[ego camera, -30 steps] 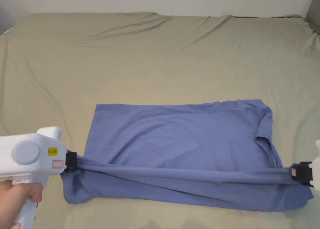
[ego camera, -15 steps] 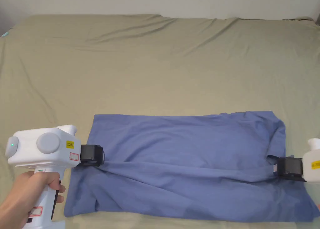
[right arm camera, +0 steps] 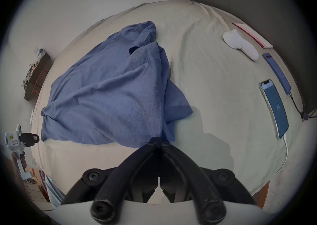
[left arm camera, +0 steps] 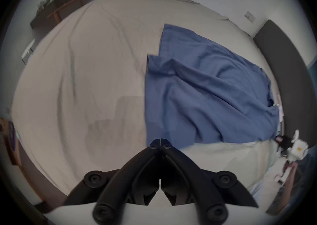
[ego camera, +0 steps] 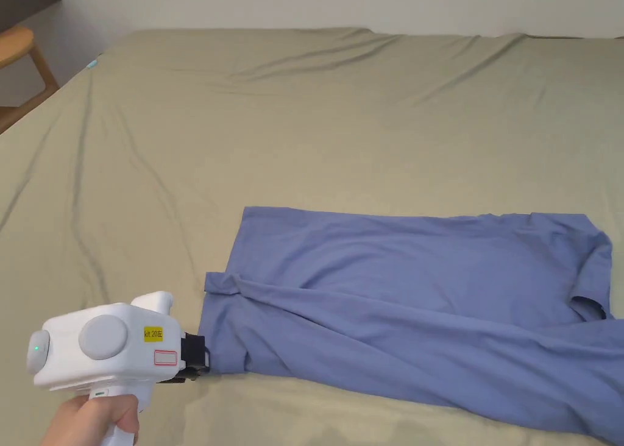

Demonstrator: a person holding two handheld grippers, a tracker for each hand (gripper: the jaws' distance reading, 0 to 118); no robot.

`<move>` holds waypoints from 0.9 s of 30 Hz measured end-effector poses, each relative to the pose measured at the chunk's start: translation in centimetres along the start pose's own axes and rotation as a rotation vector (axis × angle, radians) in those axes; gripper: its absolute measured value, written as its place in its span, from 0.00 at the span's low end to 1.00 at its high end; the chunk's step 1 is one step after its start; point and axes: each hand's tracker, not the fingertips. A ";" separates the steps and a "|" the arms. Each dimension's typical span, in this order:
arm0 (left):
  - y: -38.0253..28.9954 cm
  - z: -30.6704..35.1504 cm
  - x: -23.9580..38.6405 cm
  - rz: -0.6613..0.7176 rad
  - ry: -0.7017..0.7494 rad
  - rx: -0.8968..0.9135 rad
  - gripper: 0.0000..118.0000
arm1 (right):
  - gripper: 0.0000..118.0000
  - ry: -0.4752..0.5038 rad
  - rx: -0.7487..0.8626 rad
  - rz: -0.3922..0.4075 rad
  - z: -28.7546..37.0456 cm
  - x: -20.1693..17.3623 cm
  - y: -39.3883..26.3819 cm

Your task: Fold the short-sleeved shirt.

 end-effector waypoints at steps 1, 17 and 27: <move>0.2 -0.2 -0.2 0.030 -0.004 -0.005 0.97 | 0.00 0.003 -0.001 -0.004 0.1 0.1 -0.1; 0.8 -3.2 2.2 -0.076 0.127 -0.017 0.07 | 0.00 -0.012 0.037 -0.011 0.0 0.0 3.9; 1.4 -2.4 1.7 -0.065 0.090 -0.029 0.07 | 0.99 0.036 0.005 -0.083 -1.0 1.3 4.2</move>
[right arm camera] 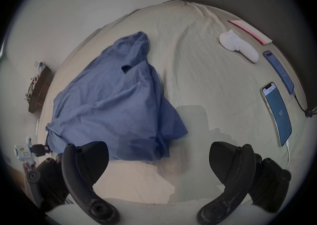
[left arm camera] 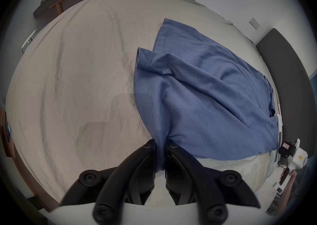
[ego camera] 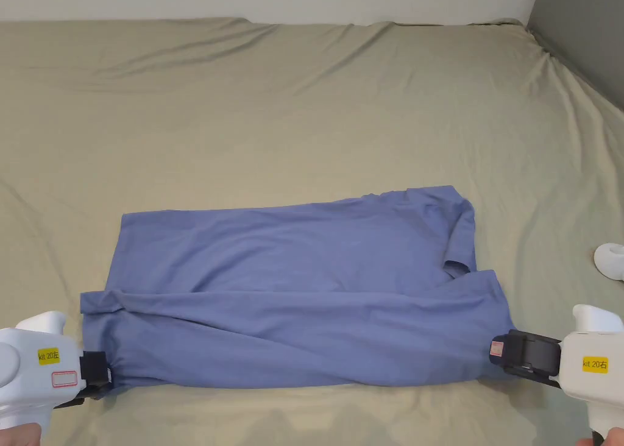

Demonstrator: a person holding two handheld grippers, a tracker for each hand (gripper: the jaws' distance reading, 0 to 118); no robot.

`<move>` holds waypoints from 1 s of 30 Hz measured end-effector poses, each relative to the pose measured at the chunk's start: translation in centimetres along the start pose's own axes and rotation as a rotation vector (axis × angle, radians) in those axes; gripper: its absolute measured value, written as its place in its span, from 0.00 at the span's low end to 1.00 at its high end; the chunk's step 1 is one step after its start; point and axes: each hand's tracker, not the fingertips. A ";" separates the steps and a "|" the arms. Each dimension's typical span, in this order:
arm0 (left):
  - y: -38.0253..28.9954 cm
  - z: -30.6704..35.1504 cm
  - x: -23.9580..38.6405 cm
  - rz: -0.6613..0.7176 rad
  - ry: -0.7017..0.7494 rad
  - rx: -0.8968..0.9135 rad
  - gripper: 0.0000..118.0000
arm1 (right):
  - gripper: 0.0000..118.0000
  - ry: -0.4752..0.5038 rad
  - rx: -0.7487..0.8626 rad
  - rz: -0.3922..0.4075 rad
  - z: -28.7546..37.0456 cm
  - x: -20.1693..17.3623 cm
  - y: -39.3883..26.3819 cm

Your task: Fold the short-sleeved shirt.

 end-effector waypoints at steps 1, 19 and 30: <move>0.1 0.0 0.0 -0.004 0.002 -0.004 0.07 | 0.99 -0.028 -0.028 0.027 -0.5 -0.1 0.0; 0.6 1.7 -0.2 -0.038 -0.002 -0.003 0.07 | 0.05 0.027 -0.026 0.189 -1.6 -2.5 -0.2; -2.2 5.2 -1.2 -0.132 0.059 -0.020 0.07 | 0.05 0.072 -0.043 0.176 3.6 -1.1 -3.1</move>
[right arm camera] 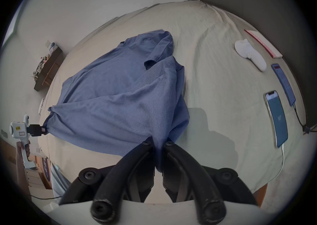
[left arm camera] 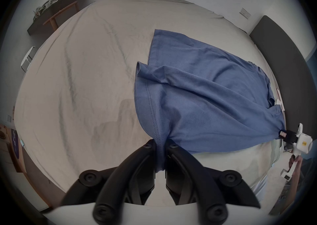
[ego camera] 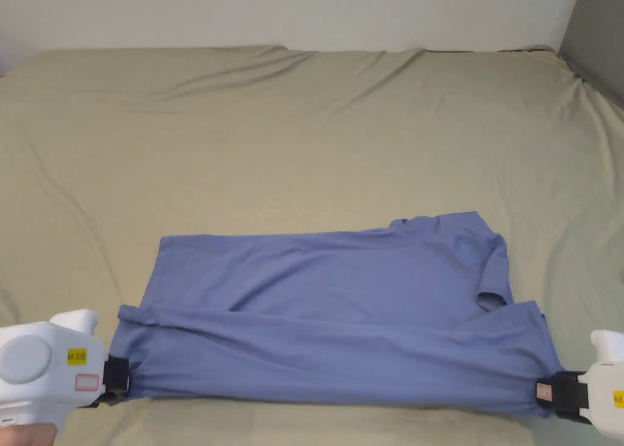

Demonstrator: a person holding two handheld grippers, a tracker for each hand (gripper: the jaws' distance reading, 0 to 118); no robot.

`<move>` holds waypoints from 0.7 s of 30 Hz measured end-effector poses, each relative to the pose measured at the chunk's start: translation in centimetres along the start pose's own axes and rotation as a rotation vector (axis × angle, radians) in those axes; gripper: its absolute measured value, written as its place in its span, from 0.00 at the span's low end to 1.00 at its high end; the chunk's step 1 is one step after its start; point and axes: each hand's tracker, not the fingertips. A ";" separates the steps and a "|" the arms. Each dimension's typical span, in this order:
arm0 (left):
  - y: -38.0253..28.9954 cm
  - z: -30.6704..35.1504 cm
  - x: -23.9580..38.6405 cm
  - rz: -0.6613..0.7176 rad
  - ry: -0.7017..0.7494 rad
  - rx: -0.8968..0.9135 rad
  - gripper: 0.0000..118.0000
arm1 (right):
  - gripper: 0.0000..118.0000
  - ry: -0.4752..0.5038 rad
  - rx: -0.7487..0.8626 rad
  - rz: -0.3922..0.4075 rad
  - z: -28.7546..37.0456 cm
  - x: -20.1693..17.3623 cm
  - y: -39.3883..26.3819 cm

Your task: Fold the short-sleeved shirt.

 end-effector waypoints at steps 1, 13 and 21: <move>-0.8 0.3 -0.2 -0.005 0.004 0.000 0.07 | 0.05 0.000 -0.005 0.004 0.2 -0.1 -0.7; -9.9 2.1 -3.4 0.012 -0.013 -0.107 0.07 | 0.07 -0.027 -0.104 0.015 3.0 0.1 -9.6; -7.5 4.9 -3.8 0.085 -0.011 0.026 0.94 | 0.93 -0.053 -0.015 0.039 6.1 -0.2 -7.7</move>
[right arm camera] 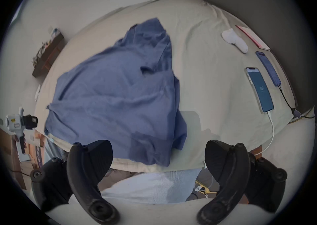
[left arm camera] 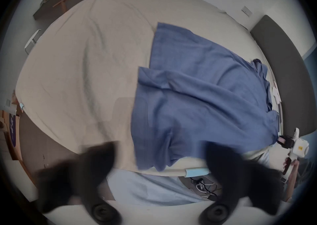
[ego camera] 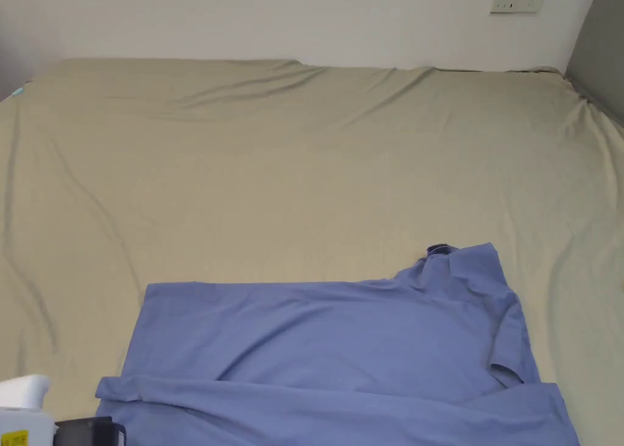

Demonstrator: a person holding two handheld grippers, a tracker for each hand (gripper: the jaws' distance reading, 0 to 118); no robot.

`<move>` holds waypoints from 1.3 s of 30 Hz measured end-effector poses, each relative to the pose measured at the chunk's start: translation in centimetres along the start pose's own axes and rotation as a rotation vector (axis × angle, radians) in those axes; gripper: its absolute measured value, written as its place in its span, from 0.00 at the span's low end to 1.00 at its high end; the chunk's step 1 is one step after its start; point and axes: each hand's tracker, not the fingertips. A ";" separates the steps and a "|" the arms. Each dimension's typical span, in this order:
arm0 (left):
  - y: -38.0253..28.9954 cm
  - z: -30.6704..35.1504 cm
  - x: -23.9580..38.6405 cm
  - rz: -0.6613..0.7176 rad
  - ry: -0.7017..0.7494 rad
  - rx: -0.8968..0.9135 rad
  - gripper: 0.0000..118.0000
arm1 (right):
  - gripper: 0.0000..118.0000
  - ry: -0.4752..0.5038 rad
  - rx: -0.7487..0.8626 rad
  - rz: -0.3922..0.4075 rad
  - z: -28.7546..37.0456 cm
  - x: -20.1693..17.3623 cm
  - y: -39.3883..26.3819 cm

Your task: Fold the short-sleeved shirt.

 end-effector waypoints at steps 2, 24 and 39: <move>1.3 0.6 0.0 0.031 -0.011 0.038 0.94 | 0.93 0.001 0.043 -0.032 1.2 0.1 0.9; 20.8 -14.0 4.8 -0.003 0.004 0.018 0.91 | 0.00 -0.063 0.118 -0.085 -4.7 -2.1 13.8; 22.3 -15.0 6.4 -0.050 0.046 -0.014 0.00 | 1.00 -0.047 -0.062 0.042 -16.0 -3.5 25.9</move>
